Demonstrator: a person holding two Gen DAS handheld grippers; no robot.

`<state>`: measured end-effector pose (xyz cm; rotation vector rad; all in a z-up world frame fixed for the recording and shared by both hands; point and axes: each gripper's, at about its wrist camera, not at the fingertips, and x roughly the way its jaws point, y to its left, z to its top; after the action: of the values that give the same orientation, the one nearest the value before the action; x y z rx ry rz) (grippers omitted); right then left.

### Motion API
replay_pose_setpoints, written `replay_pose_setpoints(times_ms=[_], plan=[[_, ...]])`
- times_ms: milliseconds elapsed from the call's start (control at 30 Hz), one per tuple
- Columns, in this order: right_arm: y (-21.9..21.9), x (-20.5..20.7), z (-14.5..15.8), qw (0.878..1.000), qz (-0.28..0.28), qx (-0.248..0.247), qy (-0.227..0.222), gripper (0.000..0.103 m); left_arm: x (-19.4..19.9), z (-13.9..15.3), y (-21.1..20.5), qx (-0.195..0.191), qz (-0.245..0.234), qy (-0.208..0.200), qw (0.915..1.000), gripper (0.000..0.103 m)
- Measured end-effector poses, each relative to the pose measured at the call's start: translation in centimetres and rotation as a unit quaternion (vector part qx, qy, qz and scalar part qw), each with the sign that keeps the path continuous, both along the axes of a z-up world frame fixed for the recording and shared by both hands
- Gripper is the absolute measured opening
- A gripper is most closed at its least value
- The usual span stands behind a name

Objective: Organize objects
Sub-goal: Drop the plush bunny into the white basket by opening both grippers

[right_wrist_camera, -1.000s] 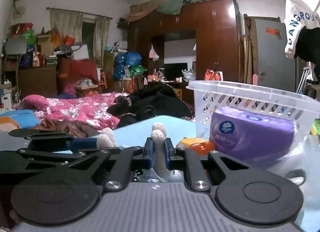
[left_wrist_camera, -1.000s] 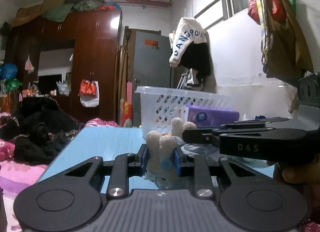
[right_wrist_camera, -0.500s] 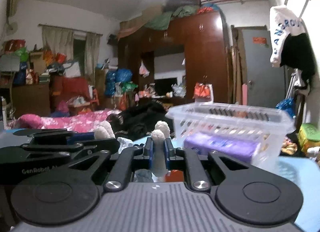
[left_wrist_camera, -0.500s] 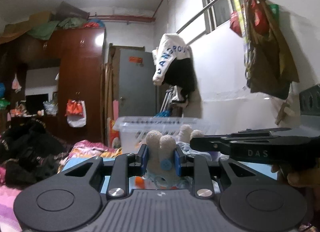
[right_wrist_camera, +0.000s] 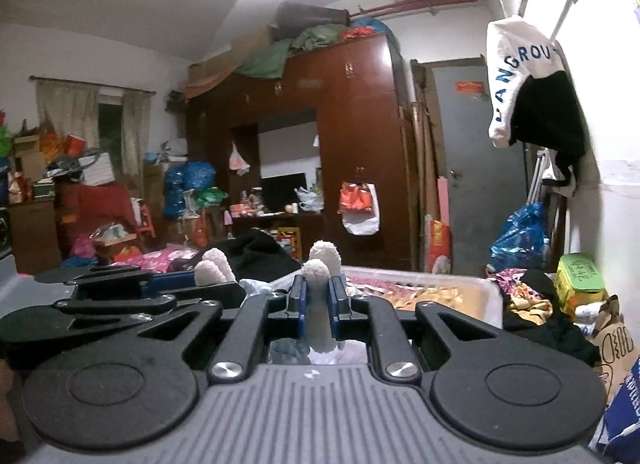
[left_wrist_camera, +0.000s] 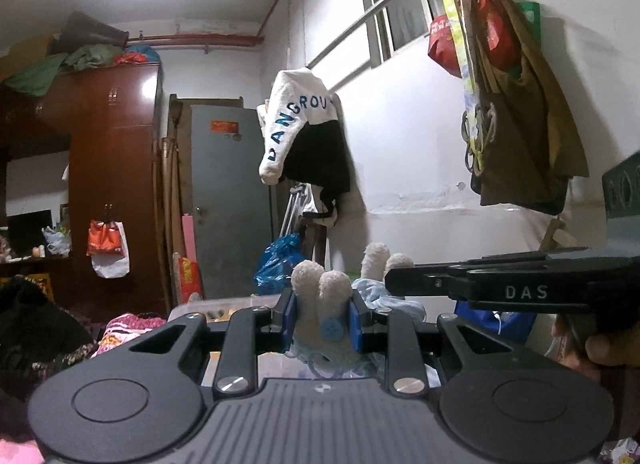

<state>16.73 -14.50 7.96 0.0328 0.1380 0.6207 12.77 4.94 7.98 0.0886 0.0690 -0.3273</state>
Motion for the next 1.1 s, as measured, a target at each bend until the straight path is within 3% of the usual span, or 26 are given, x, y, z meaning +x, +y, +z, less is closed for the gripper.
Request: replay_pose_setpoints(times_ms=[233,633,667,700,733,767,800,867,967,1100], plan=[[0.2,4.8,1.2,0.999,-0.021,-0.016,0.025,0.013,6.0,2.0,-0.7,0.007,-0.007,0.017,0.9998,0.030],[3.3,9.3,-1.3,0.996,-0.030,-0.050,0.075,0.013,13.0,-0.2,0.9,-0.004,0.015,0.081,0.9966,0.034],[3.4,9.5,-1.3,0.995,-0.032,-0.052,0.082,0.016,12.9,-0.3,1.0,0.003,0.026,0.077,0.9967,0.035],[3.2,9.6,-1.3,0.995,-0.036,-0.047,0.084,0.029,12.9,-0.4,1.1,0.013,0.052,0.062,0.9966,0.045],[2.8,9.5,-1.1,0.995,-0.042,-0.043,0.081,0.038,12.8,-0.6,1.2,0.017,0.070,0.054,0.9959,0.065],[2.4,9.2,-0.9,0.995,-0.045,-0.040,0.077,0.060,12.4,-0.6,1.8,0.010,0.071,0.052,0.9961,0.073],[1.8,8.1,-0.8,0.996,-0.047,-0.035,0.070,0.079,11.9,-0.6,2.2,0.001,0.064,0.050,0.9967,0.079],[0.5,6.6,-0.6,0.997,-0.053,-0.028,0.054,0.095,10.3,-0.4,3.3,-0.020,0.062,0.050,0.9966,0.079],[-2.2,2.6,-1.5,0.998,-0.046,-0.020,0.029,0.103,6.0,-0.8,4.7,-0.041,0.048,0.044,0.9971,0.080],[-6.4,-3.0,-5.3,0.999,-0.014,0.011,0.035,0.103,-0.2,-3.7,5.4,-0.040,0.054,0.051,0.9964,0.086]])
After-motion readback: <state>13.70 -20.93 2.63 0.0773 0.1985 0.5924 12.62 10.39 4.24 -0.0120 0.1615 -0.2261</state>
